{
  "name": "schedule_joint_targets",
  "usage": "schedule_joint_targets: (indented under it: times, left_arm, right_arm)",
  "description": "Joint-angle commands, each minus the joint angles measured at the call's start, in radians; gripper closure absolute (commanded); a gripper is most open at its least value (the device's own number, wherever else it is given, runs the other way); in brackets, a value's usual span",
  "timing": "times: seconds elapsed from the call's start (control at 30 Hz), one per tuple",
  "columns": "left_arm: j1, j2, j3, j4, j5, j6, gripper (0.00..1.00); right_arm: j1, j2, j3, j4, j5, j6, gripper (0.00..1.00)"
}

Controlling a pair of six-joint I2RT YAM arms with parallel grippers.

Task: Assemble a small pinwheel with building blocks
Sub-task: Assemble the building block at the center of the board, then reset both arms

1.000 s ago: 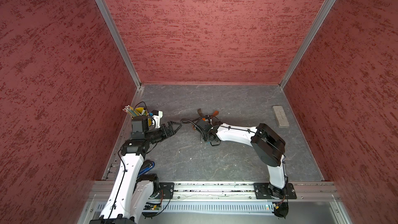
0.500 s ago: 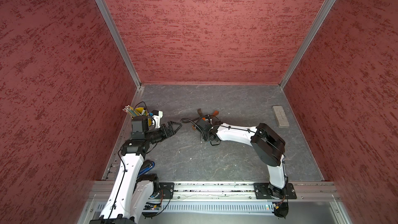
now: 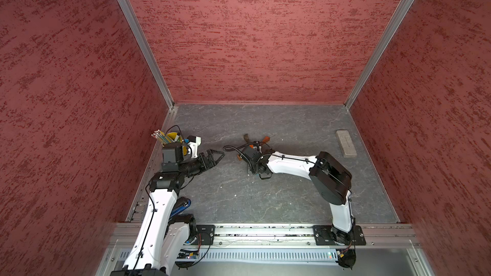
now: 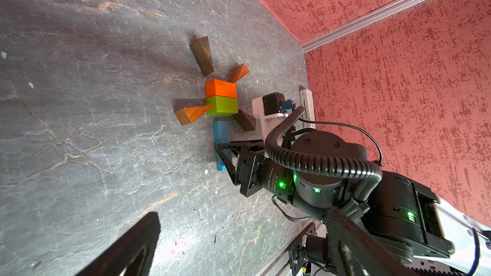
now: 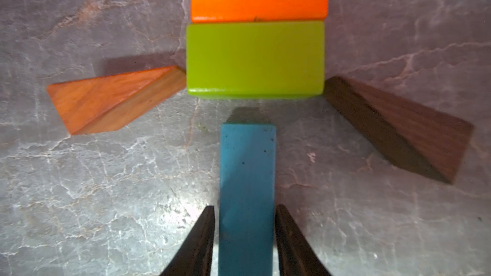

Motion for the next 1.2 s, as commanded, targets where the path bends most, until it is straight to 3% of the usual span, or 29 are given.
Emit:
schedule_joint_targets:
  times: [0.0, 0.17, 0.3, 0.43, 0.63, 0.8, 0.93, 1.07, 1.17]
  left_arm:
    - [0.004, -0.015, -0.01, 0.022, 0.009, 0.013, 0.0]
    - [0.005, -0.014, -0.012, 0.022, 0.009, 0.014, 0.0]
    - [0.006, -0.015, -0.011, 0.024, 0.009, 0.019, 0.0]
    - [0.007, -0.01, -0.012, 0.027, 0.009, 0.02, 0.0]
    - [0.013, -0.012, -0.019, 0.044, 0.002, 0.026, 0.0]
    - [0.017, 0.013, -0.027, 0.118, -0.03, 0.052, 0.0]
    - [-0.012, 0.062, -0.016, 0.225, -0.286, 0.125, 0.0]
    - [-0.128, 0.077, -0.167, 0.587, -0.708, 0.278, 0.0]
    - [-0.177, 0.195, -0.217, 0.774, -0.902, 0.42, 0.0]
  right_arm:
    - [-0.007, -0.001, -0.008, 0.022, 0.028, 0.007, 0.59]
    - [0.0, -0.019, -0.012, 0.013, 0.041, 0.004, 0.53]
    - [0.008, -0.055, -0.027, -0.009, 0.08, 0.016, 0.35]
    - [0.018, -0.121, -0.061, -0.022, 0.126, 0.034, 0.3]
    - [0.062, -0.324, -0.106, -0.012, 0.165, 0.02, 0.3]
    - [0.026, -0.61, -0.247, 0.124, 0.214, -0.126, 0.25]
    - [-0.164, -0.795, -0.429, 0.317, 0.164, -0.298, 0.11]
    - [-0.348, -0.909, -0.643, 0.488, 0.143, -0.43, 0.04]
    - [-0.437, -0.938, -0.793, 0.857, 0.182, -0.644, 0.02]
